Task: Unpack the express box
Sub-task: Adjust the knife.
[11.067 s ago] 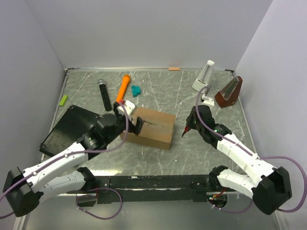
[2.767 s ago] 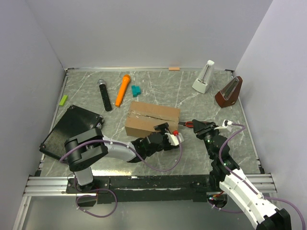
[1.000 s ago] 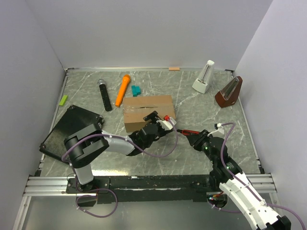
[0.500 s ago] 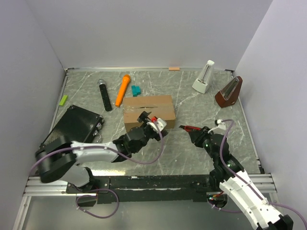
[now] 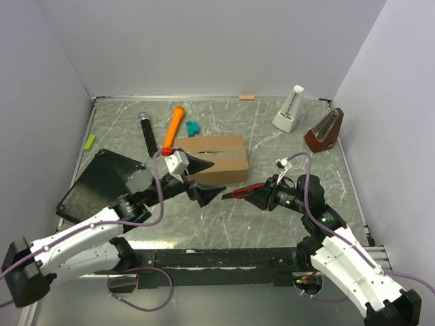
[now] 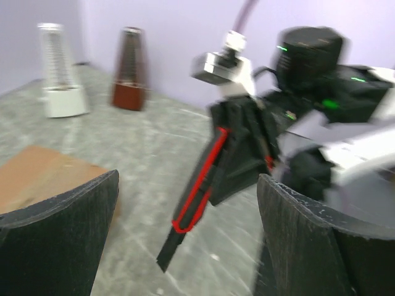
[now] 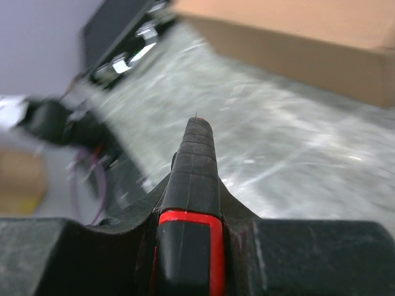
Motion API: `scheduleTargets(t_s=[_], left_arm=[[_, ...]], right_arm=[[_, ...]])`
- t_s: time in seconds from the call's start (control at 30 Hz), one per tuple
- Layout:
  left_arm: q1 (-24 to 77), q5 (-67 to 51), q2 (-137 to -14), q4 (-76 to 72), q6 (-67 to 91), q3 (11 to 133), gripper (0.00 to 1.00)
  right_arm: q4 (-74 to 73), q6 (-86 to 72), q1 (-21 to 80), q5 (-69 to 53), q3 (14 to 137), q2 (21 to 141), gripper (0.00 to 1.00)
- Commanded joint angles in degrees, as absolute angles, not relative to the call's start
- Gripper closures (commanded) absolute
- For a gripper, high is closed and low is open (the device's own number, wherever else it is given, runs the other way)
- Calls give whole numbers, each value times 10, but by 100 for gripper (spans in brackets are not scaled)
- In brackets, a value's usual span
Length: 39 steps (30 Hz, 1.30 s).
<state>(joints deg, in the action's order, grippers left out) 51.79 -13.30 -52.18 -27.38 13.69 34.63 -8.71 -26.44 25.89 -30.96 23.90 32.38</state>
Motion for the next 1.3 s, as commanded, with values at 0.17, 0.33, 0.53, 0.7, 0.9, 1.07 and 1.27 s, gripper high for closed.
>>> scheduleTargets(t_s=[0.17, 0.33, 0.53, 0.7, 0.9, 1.07, 1.27], left_arm=[[457, -563, -583, -164, 238, 395, 1], [458, -590, -630, -202, 272, 408, 1], [458, -587, -646, -234, 281, 420, 5], [458, -567, -648, -235, 279, 428, 8], [458, -569, -661, -212, 268, 439, 23], [458, -568, -654, -204, 264, 424, 37], [472, -551, -653, -179, 244, 411, 34]], right_arm=[[38, -283, 278, -512, 299, 290, 100], [2, -253, 297, -500, 333, 303, 100], [-37, -220, 341, -459, 361, 322, 100], [-48, -198, 386, -421, 377, 349, 100], [-33, -198, 420, -393, 381, 374, 100], [-32, -196, 425, -381, 386, 379, 100], [-8, -210, 427, -382, 383, 382, 100]])
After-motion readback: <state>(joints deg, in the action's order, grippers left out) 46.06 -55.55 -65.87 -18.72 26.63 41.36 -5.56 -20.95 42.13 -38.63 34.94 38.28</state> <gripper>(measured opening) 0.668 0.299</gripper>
